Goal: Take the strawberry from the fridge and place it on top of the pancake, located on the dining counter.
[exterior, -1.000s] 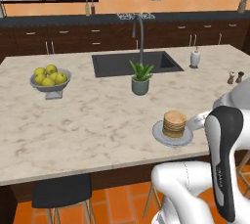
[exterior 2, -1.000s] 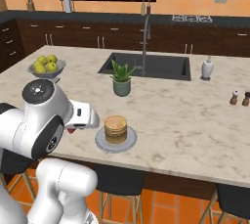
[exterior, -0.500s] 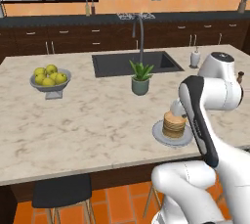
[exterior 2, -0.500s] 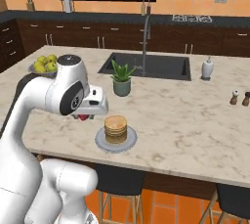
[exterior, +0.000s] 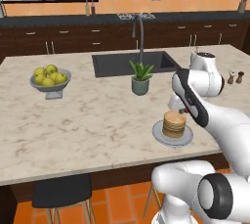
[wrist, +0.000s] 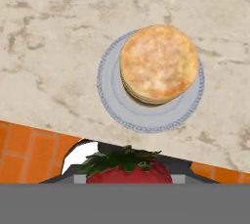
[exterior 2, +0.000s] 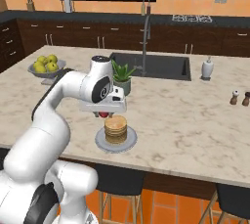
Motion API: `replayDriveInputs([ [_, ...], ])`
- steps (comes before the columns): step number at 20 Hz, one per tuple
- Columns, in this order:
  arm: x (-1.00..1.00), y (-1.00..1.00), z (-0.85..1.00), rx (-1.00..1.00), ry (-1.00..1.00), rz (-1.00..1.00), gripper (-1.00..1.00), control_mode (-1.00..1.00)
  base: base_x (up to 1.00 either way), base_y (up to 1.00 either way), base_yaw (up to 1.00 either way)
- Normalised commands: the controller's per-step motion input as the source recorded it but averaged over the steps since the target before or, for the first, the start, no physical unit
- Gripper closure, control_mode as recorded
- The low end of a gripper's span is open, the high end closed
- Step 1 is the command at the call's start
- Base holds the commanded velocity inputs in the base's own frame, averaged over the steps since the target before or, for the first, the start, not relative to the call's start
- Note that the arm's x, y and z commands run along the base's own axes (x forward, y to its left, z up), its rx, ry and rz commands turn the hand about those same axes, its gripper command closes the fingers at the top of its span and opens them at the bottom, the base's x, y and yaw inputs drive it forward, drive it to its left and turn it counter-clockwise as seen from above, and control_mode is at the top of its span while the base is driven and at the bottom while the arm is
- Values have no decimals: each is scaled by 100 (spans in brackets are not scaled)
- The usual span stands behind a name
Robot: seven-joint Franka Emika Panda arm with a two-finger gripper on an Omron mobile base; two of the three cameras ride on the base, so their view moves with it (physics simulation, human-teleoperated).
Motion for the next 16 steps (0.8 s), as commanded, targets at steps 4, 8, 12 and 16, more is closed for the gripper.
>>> replayDriveInputs([
  [4,56,0,-58,-3,5,0,100,-100,0,0,0],
  [8,54,0,-54,-2,1,0,100,-100,0,0,0],
  [12,64,-2,-44,0,0,0,100,-100,0,0,0],
  [16,59,-5,-22,0,0,1,100,-100,0,0,0],
])
